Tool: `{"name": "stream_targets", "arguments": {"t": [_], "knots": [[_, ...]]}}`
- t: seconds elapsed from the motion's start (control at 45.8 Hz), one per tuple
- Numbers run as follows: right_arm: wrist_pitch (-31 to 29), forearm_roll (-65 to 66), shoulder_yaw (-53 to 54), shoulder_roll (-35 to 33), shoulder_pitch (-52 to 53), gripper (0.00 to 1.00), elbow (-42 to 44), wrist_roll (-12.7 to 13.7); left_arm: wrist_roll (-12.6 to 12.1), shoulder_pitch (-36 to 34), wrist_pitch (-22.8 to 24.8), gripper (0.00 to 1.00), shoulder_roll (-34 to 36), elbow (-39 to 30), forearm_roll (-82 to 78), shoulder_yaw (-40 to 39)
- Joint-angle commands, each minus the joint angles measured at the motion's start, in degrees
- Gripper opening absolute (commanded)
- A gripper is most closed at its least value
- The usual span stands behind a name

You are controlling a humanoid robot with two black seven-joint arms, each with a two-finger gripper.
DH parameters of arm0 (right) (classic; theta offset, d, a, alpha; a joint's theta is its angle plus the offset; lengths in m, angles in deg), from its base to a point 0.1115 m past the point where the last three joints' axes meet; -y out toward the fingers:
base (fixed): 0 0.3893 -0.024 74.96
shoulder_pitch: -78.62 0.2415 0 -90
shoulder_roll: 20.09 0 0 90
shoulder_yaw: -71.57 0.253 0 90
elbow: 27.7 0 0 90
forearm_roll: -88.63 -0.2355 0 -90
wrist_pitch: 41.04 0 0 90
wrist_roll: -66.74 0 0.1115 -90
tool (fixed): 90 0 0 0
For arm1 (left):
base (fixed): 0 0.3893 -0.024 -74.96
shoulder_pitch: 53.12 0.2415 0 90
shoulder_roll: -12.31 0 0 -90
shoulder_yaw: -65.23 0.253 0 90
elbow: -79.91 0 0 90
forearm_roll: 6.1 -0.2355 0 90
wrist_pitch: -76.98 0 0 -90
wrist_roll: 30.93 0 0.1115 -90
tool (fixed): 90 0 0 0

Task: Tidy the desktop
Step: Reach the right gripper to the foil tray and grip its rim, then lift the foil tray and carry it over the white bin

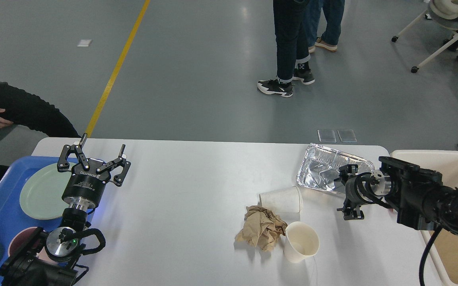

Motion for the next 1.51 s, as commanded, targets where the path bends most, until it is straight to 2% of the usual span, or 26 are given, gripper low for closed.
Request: {"name": "stream_targets", "arguments": {"t": [0.0, 0.044, 0.131, 0.393, 0.59, 0.83, 1.07, 1.179, 1.31, 1.485], "knots": [[-0.53, 0.10, 0.68, 0.01, -1.00, 0.36, 0.10, -0.14, -0.01, 0.09, -0.07, 0.97, 0.00, 0.00, 0.00, 0.00], [-0.80, 0.89, 0.77, -0.25, -1.27, 0.15, 0.02, -0.32, -0.01, 0.00, -0.07, 0.97, 0.00, 0.00, 0.00, 0.00], [-0.88, 2.82, 0.94, -0.43, -1.27, 0.00, -0.07, -0.93, -0.01, 0.00, -0.07, 0.97, 0.00, -0.09, 0.00, 0.00], [-0.97, 5.47, 1.03, 0.19, -1.36, 0.00, -0.07, -1.29, -0.09, 0.00, 0.02, 0.97, 0.00, 0.00, 0.00, 0.00], [-0.62, 5.73, 6.39, -0.43, -1.36, 0.00, -0.60, -1.29, -0.09, 0.00, 0.02, 0.97, 0.00, -0.09, 0.00, 0.00], [-0.71, 7.05, 6.66, -1.75, 0.66, 0.00, -1.30, -0.50, -0.09, 0.00, -0.07, 0.97, 0.00, -0.09, 0.00, 0.00], [-0.71, 17.85, 5.52, -6.57, 10.32, 0.00, -14.91, 1.61, -0.09, 0.00, 0.02, 0.97, 0.00, -0.09, 0.00, 0.00], [-2.20, 20.05, -1.06, -10.62, 17.87, 0.00, -23.52, 2.41, -0.18, 0.00, 0.02, 0.97, 0.00, 0.00, 0.00, 0.00], [-8.87, 20.94, -16.35, -12.56, 30.44, 0.00, -33.19, 1.53, -0.18, 0.00, 0.02, 0.97, 0.00, -0.09, 0.00, 0.00], [-17.05, 21.11, -32.61, -12.82, 46.17, 0.00, -44.71, -3.91, -0.27, 0.00, 0.02, 0.97, 0.00, -0.09, 0.00, 0.00]]}}
